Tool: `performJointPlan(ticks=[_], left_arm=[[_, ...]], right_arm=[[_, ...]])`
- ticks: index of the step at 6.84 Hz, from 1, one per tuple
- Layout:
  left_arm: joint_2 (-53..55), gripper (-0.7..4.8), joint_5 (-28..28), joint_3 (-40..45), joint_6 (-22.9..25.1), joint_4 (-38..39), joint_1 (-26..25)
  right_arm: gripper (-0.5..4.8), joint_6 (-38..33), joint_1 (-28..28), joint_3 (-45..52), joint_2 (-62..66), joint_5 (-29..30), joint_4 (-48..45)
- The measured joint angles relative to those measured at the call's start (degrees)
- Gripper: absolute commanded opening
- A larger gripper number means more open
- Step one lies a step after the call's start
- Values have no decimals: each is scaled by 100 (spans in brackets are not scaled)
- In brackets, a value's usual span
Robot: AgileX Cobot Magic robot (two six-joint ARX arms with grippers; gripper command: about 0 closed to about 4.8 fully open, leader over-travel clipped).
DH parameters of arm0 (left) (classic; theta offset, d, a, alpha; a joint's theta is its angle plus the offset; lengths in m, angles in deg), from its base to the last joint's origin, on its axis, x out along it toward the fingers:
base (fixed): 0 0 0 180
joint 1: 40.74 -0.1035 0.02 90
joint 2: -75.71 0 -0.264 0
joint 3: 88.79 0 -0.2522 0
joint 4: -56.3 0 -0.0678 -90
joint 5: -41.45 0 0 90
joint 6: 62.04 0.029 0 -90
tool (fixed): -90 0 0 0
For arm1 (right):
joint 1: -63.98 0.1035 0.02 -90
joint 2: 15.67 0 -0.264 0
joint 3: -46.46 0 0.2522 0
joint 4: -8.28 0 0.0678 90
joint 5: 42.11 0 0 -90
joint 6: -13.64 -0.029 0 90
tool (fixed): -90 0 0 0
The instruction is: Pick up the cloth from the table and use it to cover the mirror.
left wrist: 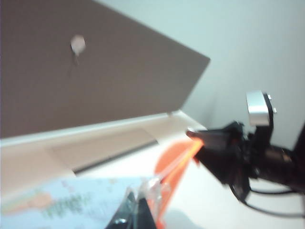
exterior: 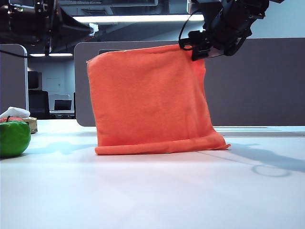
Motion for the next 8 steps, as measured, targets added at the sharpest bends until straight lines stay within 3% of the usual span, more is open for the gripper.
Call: performJointPlan(ticks=[1,2,3,4,5,6,8], left_arm=[[0,31,-166,0,-2,120,-37],[0,42,-673,0,0,354,-155],[0,91,-1115,0,-7,535,-273],[0,379,-1425,0,-13,595,-319],[0,379,-2162,7,4,929,-330],[0,382,-2186,7,4,929,-330],[2,382,-2750,7,4,929,-284]], right_arm=[[92,0,0,0,0,44,0],[-7,-2,4,0,-2,107,0],[-5,-2,2,0,-2,227,0],[-5,2,2,0,-2,339,0],[-5,50,37,-2,-341,1178,129],[-5,70,39,-4,-501,1296,133],[-5,72,46,-2,-931,1683,275]])
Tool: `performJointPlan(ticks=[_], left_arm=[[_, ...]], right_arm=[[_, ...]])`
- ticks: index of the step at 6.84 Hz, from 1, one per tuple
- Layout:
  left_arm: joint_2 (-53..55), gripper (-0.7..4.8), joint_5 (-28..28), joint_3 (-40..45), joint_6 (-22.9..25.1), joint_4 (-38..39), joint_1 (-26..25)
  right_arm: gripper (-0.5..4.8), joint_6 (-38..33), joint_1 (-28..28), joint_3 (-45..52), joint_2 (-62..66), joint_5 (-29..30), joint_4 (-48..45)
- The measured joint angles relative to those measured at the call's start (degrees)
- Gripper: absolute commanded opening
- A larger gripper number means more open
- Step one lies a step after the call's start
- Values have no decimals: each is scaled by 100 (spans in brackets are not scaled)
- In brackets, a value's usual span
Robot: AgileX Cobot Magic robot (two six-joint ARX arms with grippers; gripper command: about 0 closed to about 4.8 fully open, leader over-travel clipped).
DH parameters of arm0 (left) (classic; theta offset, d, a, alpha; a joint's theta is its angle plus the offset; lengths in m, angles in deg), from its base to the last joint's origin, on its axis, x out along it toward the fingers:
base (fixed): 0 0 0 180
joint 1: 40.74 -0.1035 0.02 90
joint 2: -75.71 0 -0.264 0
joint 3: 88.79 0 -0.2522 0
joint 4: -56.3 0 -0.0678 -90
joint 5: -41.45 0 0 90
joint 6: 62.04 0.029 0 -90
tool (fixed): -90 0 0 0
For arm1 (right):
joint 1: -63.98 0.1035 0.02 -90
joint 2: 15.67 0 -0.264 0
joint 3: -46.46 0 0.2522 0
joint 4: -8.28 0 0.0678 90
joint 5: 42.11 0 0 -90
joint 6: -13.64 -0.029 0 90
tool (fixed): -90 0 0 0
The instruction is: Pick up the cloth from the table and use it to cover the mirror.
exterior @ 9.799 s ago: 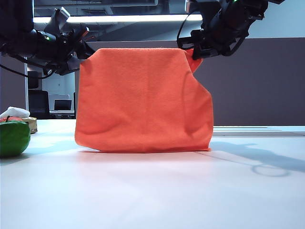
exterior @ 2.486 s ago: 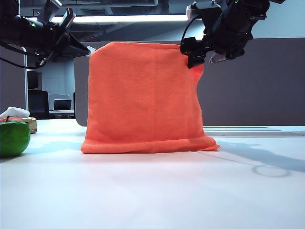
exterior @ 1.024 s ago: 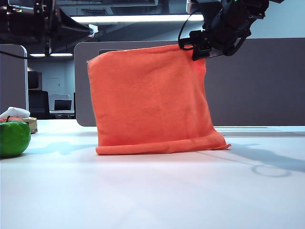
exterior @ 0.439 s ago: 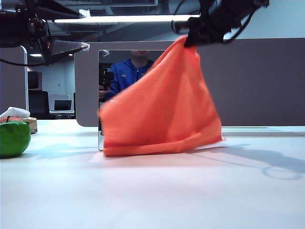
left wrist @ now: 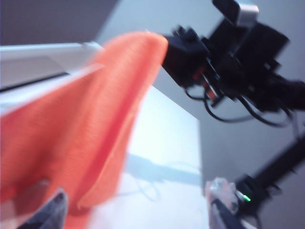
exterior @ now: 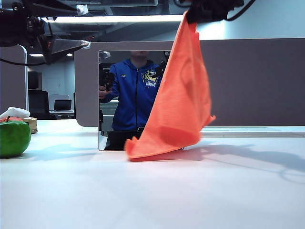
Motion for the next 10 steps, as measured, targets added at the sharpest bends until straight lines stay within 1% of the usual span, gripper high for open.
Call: performJointPlan(ticks=[1,2,3,4,5,6,7,8,9,10], left_arm=[[-2,382,-511,0,0,4,354],[-2,382,-581,0,0,2,778],[-2,382,-496,0,46,2,1093],[-2,382,-494,0,116,4,1453],[-2,382,-518,0,122,7,1622],[-2,382,-605,0,273,9,2048],[-2,382,-538,0,369,9,2179],[-2,381,1117,-2,1202,149,2656],[-2,382,1453,-2,1432,297,2708],[-2,382,2065,-2,1978,837,2793]], right_arm=[[-5,9,20,0,-216,579,229],[-5,15,20,2,-457,973,313],[-5,15,24,0,-831,1163,304],[-6,15,20,2,-1119,1176,306],[-5,15,22,2,-1233,1176,315],[-5,15,22,0,-1528,1178,518],[-5,15,24,0,-1569,1178,627],[-5,15,24,0,-1572,1178,627],[-5,15,24,0,-1572,1178,625],[-5,15,24,2,-1572,1178,566]])
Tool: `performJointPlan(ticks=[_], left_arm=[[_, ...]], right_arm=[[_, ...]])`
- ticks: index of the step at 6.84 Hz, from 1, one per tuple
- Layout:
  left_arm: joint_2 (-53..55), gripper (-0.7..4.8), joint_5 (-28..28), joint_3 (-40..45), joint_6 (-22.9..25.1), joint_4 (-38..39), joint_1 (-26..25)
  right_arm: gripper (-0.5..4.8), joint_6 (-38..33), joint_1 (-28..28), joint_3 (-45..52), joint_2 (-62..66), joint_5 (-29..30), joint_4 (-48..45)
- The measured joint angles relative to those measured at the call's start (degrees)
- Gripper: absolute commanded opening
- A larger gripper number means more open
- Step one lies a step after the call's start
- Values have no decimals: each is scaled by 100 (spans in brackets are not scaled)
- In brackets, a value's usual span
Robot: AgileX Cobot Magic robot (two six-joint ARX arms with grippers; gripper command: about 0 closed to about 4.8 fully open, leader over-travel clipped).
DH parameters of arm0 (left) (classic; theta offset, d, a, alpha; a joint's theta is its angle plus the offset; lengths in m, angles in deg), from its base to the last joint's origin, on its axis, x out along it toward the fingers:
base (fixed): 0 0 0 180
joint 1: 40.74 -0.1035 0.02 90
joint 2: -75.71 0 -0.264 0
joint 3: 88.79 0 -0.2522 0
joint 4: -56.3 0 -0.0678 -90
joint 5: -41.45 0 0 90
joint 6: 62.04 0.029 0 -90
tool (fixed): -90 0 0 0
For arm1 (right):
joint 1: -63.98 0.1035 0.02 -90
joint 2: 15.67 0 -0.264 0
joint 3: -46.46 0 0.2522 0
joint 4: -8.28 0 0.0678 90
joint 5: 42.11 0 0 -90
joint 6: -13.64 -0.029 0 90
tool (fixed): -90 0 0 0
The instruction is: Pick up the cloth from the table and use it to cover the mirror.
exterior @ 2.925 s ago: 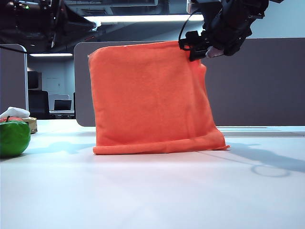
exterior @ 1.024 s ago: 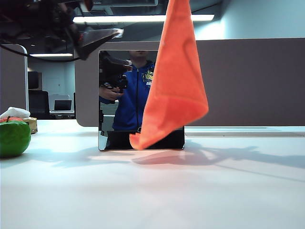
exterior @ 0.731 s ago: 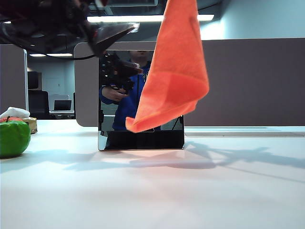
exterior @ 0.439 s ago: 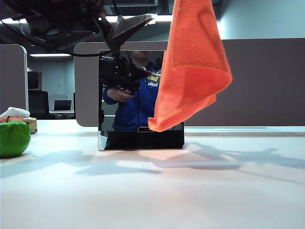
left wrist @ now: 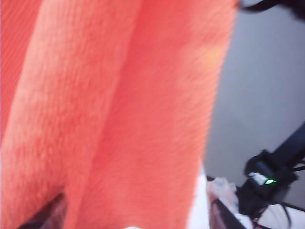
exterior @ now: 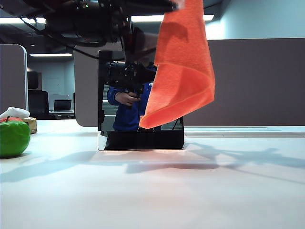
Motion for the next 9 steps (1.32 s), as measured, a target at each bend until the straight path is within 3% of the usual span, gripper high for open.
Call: performJointPlan(ticks=[1,2,3,4,5,7,9], left_arm=[[0,381,291,0,291,380,9],[2,264,424,0,525,660,7],[2,199,951,2,1003,1351,7],[2,55,949,2,1008,1346,7],[2,-5,949,2,1005,1351,7],[2,-5,944,2,1003,1305,7],[-70,-5,990,2,960,1198,-17]], right_arm=[[-5,0,0,-2,-7,0,-114],[-5,0,0,-2,-31,0,-120],[-5,0,0,-140,-50,0,-142],[-5,0,-2,-140,-48,0,-96],[-5,0,0,-140,-50,0,-66],[-5,0,0,-140,-48,-24,92],[-5,9,-2,-140,-50,-463,433]])
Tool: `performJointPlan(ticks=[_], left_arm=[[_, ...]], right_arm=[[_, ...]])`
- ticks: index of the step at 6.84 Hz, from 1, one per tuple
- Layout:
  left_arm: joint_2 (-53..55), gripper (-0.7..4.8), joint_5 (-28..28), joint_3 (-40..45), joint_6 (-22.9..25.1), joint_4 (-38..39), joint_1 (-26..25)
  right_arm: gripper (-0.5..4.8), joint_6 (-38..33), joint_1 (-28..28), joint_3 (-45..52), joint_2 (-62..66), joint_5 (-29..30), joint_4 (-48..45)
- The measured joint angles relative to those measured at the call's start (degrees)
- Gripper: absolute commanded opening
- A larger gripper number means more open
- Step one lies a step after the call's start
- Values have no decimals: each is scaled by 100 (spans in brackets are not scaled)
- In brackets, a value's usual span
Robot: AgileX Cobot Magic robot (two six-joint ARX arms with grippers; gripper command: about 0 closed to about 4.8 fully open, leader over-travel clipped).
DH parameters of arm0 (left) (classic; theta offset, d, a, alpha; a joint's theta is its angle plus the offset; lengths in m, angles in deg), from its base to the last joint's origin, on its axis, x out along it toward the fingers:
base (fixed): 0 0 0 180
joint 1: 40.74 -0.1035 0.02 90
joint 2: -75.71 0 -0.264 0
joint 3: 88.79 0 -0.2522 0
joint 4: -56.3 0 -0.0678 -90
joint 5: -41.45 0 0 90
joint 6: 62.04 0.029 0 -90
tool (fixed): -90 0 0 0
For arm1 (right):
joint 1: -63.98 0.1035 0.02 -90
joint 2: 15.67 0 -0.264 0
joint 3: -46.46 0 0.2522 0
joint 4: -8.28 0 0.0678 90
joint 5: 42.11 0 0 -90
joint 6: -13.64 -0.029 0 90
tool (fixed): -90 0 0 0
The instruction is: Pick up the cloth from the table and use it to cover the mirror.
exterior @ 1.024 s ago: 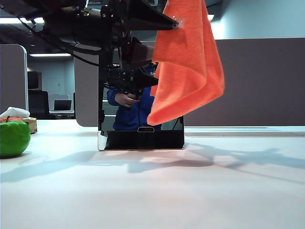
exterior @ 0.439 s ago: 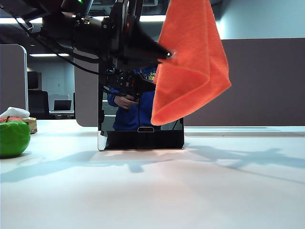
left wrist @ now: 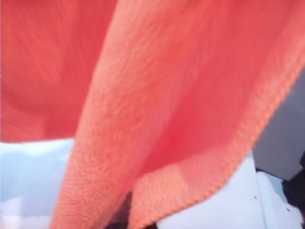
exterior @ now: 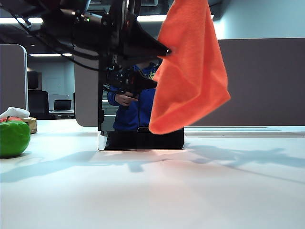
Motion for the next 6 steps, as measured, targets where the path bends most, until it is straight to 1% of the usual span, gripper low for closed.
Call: performJointPlan(ticks=[2,3,4,5,6], left_arm=[[-341,-5,323,0,-2,-66,-76],[-776,-5,761,0,-114,-48,-269],[-1123,-5,1410,-2,-125,155,-452],[-1316,-5,1788,-2,-125,337,-614],[-1582,-6,3971,0,-79,1202,-793]], right_arm=[[-5,240,0,2,2,-507,341],[-5,267,0,2,2,-778,358],[-5,267,-2,0,15,-907,476],[-5,267,-2,0,50,-1062,586],[-5,269,2,4,660,-1602,1075]])
